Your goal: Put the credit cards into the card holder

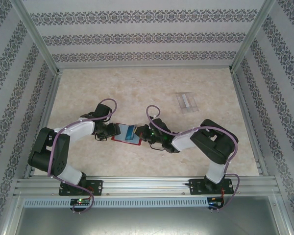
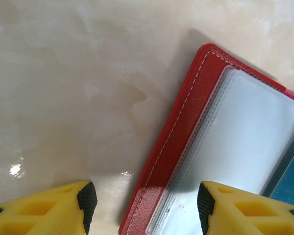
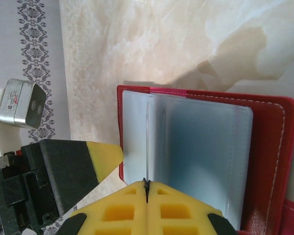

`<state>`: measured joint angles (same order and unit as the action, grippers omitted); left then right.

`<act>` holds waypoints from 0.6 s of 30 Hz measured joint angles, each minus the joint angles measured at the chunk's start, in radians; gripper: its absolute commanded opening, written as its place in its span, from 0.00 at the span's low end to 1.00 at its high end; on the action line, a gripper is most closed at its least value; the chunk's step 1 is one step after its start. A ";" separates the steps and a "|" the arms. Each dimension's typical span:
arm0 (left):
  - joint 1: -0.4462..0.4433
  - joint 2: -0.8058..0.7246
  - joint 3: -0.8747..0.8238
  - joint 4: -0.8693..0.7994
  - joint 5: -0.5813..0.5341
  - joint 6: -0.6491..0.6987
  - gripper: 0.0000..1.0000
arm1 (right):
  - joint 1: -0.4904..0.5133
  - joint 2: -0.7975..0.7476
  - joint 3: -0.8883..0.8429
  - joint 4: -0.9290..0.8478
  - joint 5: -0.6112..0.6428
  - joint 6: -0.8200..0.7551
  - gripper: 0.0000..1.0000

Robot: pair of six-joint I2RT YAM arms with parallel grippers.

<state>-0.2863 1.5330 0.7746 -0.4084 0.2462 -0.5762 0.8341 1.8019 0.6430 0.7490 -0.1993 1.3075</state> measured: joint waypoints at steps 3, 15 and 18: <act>0.000 0.001 0.000 0.000 0.000 0.000 0.60 | 0.000 0.011 0.000 0.012 0.000 0.004 0.00; 0.000 0.002 0.000 0.000 -0.001 0.000 0.60 | 0.000 0.080 0.005 0.042 -0.003 0.026 0.00; 0.000 0.002 0.000 0.000 -0.001 0.000 0.60 | 0.000 0.080 0.005 0.041 -0.003 0.025 0.00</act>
<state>-0.2863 1.5345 0.7746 -0.4084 0.2455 -0.5762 0.8341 1.8816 0.6483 0.7902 -0.2028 1.3327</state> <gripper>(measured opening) 0.600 0.039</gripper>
